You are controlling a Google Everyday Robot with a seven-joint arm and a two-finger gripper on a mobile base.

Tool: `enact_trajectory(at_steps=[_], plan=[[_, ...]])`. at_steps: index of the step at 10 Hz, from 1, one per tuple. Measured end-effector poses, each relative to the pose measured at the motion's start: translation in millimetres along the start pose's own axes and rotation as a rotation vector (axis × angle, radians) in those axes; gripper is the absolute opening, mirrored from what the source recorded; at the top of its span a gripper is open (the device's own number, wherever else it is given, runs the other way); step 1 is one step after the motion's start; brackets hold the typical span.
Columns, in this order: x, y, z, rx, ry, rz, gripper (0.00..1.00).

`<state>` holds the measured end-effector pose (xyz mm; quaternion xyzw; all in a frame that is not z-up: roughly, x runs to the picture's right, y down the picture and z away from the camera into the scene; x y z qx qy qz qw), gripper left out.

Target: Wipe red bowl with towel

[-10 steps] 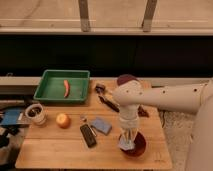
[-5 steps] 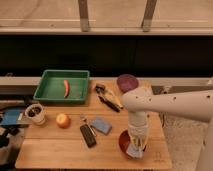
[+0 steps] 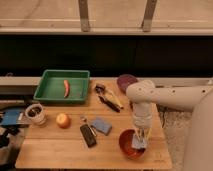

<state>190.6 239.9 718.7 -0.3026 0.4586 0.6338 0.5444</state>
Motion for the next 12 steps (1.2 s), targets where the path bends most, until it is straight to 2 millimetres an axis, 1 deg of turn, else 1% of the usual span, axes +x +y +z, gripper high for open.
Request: enact_trajectory(at_steps=[2,3,4,5,7,8,9,10,12], plan=[[-10,22,-9,0.013,-0.008,-0.026,0.0],[-13,40,-14,0.018,-0.015,-0.054,0.0],[-14,50,-17,0.021,-0.019,-0.078,0.0],[-11,58,-18,0.024,-0.023,-0.104,0.0],[6,69,-13,0.028,-0.03,-0.14,0.0],[13,67,-10,0.028,-0.03,-0.142,0.0],[23,58,-4,0.027,-0.027,-0.136,0.0],[31,46,2,0.028,-0.022,-0.125,0.0],[38,19,13,0.031,0.0,-0.084,0.0]])
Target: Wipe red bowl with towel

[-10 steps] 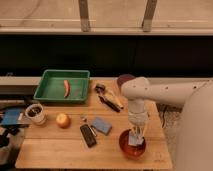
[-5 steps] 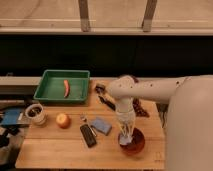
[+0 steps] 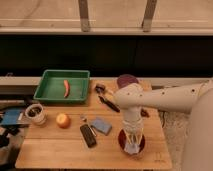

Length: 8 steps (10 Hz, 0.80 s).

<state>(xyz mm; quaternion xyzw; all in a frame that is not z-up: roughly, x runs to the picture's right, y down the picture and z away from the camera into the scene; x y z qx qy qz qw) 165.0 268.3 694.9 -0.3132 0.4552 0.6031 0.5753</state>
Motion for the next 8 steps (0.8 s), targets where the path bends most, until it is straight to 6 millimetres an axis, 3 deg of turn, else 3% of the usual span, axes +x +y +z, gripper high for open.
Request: enact_trajectory(at_steps=[1,4,6,8], plan=[[-3,-16,5,0.001,0.014,0.028,0.0],[-33,-31,-3,-0.004,0.015,0.062,0.0],[-51,-24,-16,-0.008,0.0,0.067,0.0],[-53,-7,-22,-0.025,-0.013,0.031,0.0]])
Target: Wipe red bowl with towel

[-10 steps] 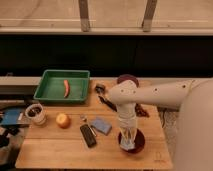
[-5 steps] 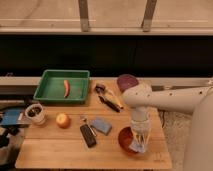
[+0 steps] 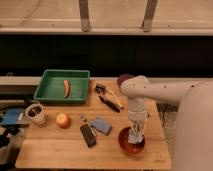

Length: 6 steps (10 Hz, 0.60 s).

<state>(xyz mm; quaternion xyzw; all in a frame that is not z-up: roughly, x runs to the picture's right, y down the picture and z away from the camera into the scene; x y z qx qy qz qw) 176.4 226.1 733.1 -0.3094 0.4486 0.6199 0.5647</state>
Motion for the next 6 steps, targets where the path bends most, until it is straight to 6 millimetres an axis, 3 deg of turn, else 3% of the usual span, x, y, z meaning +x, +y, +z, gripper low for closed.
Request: enact_trajectory(at_steps=[2,6], plan=[[12,15,0,0.006,-0.012,-0.051,0.0],[62,23,17,0.009,-0.012,-0.118,0.0]])
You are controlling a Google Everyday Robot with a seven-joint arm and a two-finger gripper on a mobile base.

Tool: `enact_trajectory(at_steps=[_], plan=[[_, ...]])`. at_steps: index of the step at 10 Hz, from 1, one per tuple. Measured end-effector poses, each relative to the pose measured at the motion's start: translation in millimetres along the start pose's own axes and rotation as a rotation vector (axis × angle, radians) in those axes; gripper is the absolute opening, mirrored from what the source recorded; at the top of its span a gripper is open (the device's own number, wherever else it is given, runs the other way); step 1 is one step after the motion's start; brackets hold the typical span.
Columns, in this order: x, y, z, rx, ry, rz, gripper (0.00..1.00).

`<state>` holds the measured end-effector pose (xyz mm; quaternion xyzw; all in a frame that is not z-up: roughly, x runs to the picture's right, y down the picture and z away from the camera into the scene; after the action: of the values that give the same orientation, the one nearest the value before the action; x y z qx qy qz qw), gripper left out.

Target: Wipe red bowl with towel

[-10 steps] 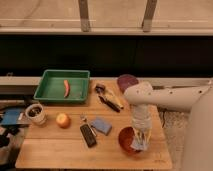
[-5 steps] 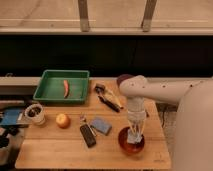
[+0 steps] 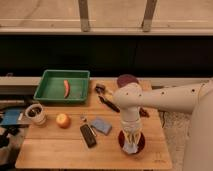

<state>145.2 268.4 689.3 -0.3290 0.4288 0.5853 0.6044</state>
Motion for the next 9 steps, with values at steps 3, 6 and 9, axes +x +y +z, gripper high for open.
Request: enact_trajectory(at_steps=[3,6,9], plan=[[11,-27,11,-0.016,0.014,0.048,0.0],[-22,-47,0,-0.018,0.012,0.096,0.0],[-53,-31,-14,-0.019,-0.011,0.081,0.0]])
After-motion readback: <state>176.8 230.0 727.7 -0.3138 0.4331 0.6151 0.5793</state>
